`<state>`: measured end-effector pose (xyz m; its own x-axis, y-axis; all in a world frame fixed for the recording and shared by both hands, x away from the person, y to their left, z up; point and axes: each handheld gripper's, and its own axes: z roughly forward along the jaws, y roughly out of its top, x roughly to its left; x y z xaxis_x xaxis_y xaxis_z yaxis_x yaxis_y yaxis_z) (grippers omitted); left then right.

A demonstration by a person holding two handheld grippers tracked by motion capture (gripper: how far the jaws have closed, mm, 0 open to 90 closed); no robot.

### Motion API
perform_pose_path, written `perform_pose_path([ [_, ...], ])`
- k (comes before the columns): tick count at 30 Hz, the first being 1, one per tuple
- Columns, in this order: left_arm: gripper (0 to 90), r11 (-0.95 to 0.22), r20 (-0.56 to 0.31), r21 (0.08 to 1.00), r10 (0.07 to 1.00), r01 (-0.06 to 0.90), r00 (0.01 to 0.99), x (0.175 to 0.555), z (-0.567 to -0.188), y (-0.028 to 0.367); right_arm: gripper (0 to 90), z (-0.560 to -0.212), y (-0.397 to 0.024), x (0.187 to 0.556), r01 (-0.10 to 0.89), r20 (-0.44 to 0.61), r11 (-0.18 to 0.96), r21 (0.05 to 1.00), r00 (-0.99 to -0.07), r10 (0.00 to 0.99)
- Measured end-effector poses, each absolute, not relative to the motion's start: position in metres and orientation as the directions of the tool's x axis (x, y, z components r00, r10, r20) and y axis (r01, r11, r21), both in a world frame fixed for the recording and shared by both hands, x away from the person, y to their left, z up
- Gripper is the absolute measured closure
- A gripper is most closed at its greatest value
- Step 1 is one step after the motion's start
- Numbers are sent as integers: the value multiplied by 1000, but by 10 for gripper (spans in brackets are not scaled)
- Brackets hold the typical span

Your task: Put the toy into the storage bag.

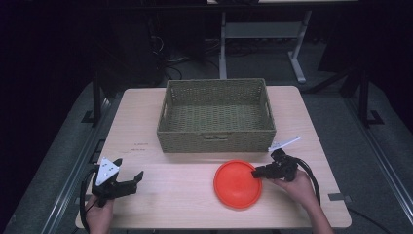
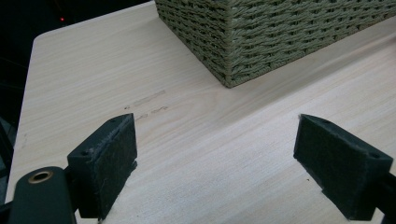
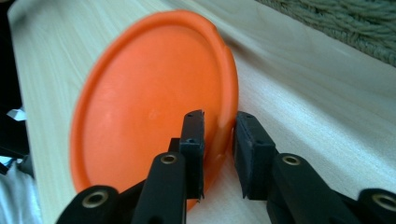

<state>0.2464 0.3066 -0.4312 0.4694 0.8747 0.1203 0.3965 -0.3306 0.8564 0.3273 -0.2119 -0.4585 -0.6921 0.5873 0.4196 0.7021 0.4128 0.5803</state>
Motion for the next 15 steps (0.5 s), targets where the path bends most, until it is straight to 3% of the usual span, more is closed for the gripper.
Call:
perform_pose_path([
  [9, 128, -334, 128, 858, 875, 391, 467, 246, -431, 305, 820, -448, -212, 323, 701, 443, 378, 605, -690, 572],
  [15, 128, -335, 130, 857, 875, 390, 467, 246, -430, 306, 825, -431, -207, 318, 678, 413, 398, 618, -711, 570],
])
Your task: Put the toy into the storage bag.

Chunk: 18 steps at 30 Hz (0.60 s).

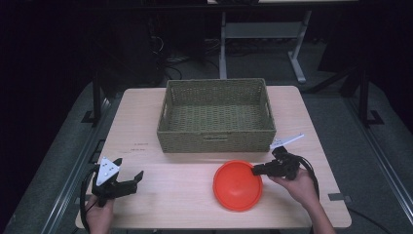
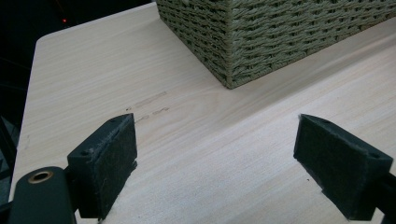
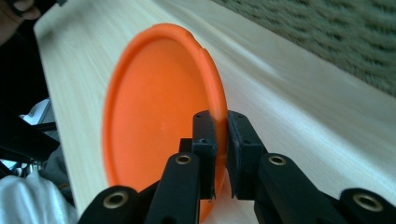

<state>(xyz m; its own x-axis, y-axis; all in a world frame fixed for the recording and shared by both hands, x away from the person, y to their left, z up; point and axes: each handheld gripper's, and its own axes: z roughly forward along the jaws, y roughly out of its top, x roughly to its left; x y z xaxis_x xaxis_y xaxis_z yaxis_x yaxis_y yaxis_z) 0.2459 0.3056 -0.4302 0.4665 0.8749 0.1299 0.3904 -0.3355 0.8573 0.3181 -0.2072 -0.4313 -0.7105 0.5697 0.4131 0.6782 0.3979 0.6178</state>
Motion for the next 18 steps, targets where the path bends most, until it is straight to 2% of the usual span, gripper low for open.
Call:
perform_pose_path([
  [18, 128, -326, 126, 858, 882, 397, 454, 245, -430, 306, 825, -377, -214, 306, 629, 355, 419, 654, -745, 564],
])
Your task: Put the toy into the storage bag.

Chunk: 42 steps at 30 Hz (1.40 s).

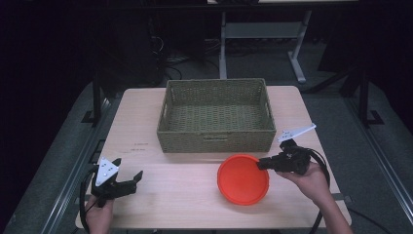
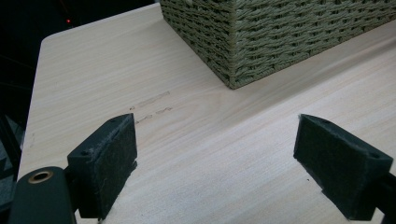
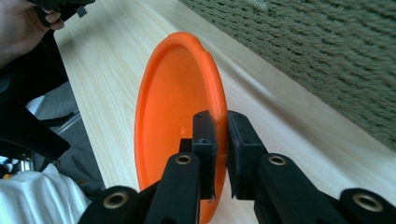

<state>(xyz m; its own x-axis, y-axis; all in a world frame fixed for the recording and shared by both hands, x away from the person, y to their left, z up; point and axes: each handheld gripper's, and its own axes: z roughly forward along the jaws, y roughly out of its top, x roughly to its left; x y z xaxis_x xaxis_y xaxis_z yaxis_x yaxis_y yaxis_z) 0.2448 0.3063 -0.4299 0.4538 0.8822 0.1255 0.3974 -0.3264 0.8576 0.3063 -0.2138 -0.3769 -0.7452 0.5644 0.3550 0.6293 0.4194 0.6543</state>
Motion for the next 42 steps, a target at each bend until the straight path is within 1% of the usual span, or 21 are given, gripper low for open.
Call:
perform_pose_path([
  [13, 128, -330, 130, 859, 880, 391, 457, 244, -430, 307, 824, -362, -224, 312, 655, 374, 393, 645, -720, 585],
  [18, 128, -325, 126, 860, 883, 394, 453, 245, -430, 307, 824, -354, -226, 314, 655, 366, 396, 644, -718, 592],
  [22, 128, -322, 125, 863, 883, 389, 453, 244, -430, 307, 824, -343, -225, 318, 643, 326, 421, 640, -723, 609],
  [32, 128, -319, 124, 863, 885, 392, 449, 244, -430, 308, 824, -332, -223, 324, 639, 319, 421, 644, -724, 612],
  [42, 128, -318, 122, 864, 885, 391, 450, 243, -430, 308, 823, -312, -226, 330, 630, 314, 404, 663, -724, 614],
])
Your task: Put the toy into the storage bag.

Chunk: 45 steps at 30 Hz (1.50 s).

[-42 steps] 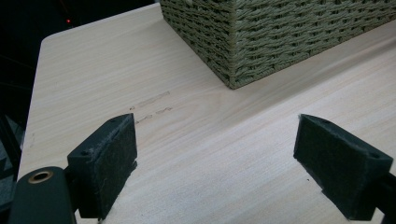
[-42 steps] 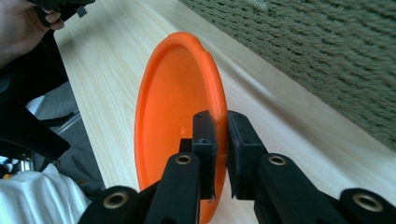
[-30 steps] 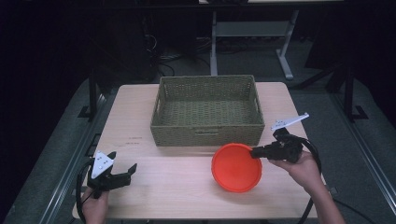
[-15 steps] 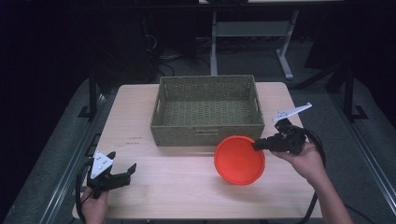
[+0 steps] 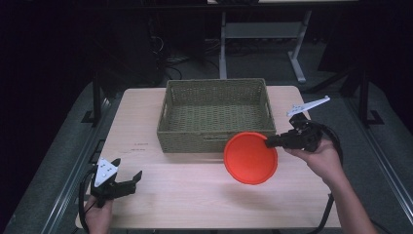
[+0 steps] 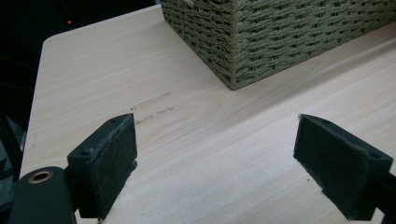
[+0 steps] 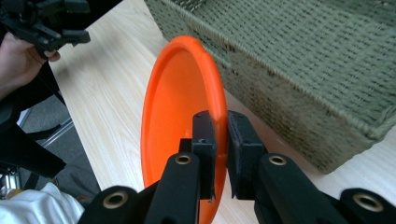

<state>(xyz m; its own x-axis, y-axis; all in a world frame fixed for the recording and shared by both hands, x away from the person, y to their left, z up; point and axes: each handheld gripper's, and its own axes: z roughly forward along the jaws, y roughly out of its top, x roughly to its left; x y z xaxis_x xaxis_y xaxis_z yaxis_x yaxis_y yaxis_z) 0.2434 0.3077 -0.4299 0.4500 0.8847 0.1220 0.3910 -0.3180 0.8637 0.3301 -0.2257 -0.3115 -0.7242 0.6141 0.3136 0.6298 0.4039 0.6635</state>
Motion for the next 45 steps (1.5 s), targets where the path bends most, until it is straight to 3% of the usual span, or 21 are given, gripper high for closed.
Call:
perform_pose_path([
  [45, 128, -322, 125, 865, 881, 384, 456, 244, -429, 308, 823, -245, -181, 371, 586, 238, 485, 649, -762, 603],
])
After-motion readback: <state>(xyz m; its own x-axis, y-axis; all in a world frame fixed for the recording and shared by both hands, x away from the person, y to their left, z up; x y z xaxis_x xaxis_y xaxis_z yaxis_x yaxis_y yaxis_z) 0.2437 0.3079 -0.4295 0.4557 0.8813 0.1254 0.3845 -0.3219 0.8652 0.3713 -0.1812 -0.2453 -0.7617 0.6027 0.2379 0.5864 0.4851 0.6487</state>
